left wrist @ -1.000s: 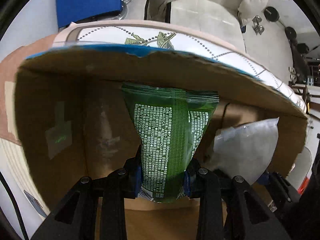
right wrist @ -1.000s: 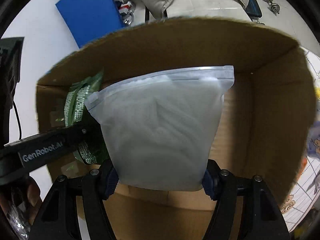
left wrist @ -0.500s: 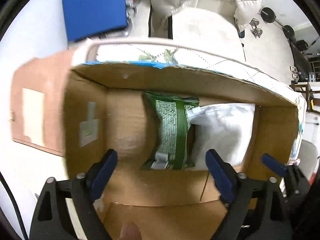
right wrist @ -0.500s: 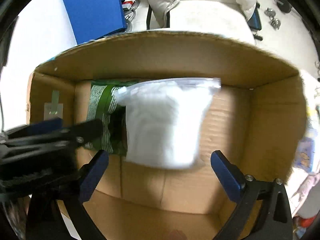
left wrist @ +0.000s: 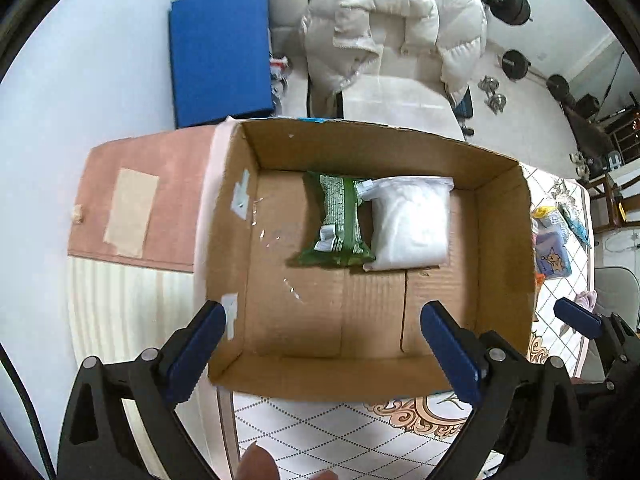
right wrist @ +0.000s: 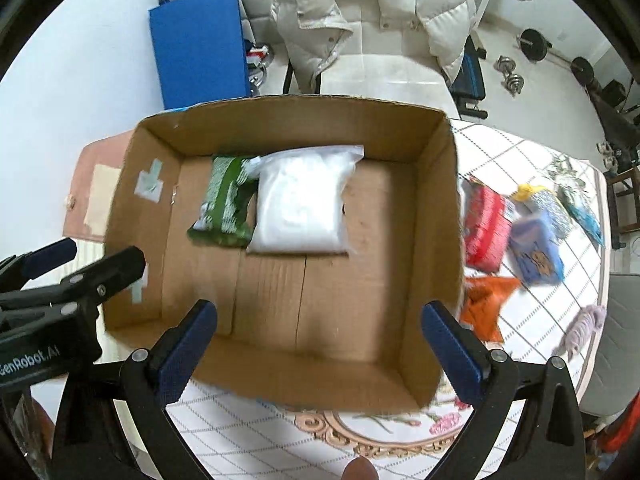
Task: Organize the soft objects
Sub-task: 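Lower both bags into the cardboard box and open both grippers, then grasp the red packet with the left gripper while the right grasps the blue cartoon pouch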
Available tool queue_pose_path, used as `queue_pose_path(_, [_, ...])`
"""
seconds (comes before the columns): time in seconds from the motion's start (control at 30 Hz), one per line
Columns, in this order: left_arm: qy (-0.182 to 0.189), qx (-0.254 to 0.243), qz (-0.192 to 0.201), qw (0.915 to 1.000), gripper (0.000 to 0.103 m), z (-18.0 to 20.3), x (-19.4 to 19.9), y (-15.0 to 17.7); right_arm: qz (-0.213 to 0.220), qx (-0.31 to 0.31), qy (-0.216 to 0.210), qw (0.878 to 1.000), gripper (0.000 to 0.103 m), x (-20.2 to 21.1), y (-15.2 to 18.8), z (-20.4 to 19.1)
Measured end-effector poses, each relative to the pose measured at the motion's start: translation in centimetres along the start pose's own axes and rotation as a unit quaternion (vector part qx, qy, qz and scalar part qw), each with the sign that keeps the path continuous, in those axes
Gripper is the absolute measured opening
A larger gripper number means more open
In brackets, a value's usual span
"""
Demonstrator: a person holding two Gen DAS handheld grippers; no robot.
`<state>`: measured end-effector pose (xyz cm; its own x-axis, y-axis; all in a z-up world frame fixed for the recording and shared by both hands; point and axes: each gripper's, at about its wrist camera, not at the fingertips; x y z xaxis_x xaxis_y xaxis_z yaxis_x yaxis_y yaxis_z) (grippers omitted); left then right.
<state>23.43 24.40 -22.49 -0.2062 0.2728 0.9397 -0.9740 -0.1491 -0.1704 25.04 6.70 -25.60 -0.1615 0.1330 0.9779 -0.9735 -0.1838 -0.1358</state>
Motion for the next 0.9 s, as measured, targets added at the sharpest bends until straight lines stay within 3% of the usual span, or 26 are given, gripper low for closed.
queue_pose_path(0.13, [0.011,0.003,0.012,0.9999,0.103,0.5,1.6,1.6,0.019,-0.005,-0.005,1.0,0.103,2.3,2.2,-0.2])
queue_pose_path(0.33, [0.013,0.003,0.031,0.9994,0.103,2.4,3.8,2.9,0.023,-0.012,-0.045,0.999,0.103,3.7,4.2,1.2])
queue_pose_path(0.53, [-0.016,-0.033,0.043,0.9984,0.103,8.4,2.5,1.9,0.06,-0.058,-0.026,0.996,0.103,3.7,3.9,10.8])
queue_pose_path(0.73, [-0.03,-0.081,0.016,0.9961,0.103,17.9,-3.3,-2.2,0.011,-0.091,0.054,0.994,0.102,-4.0,-0.2,21.6])
queue_pose_path(0.9, [-0.071,-0.137,-0.026,0.9876,0.103,25.2,-10.2,-5.4,-0.068,-0.069,0.046,0.994,0.084,-13.4,-3.3,25.1])
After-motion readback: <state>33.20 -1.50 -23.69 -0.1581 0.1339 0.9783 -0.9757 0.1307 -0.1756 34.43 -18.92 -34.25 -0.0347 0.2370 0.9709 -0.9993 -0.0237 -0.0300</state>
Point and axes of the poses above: each gripper's, at about its wrist camera, not at the fingertips, and x roughly against the way its jaws point, z to its right, y to its underside, and after that the axes turned 14 degrees about y, right-handed
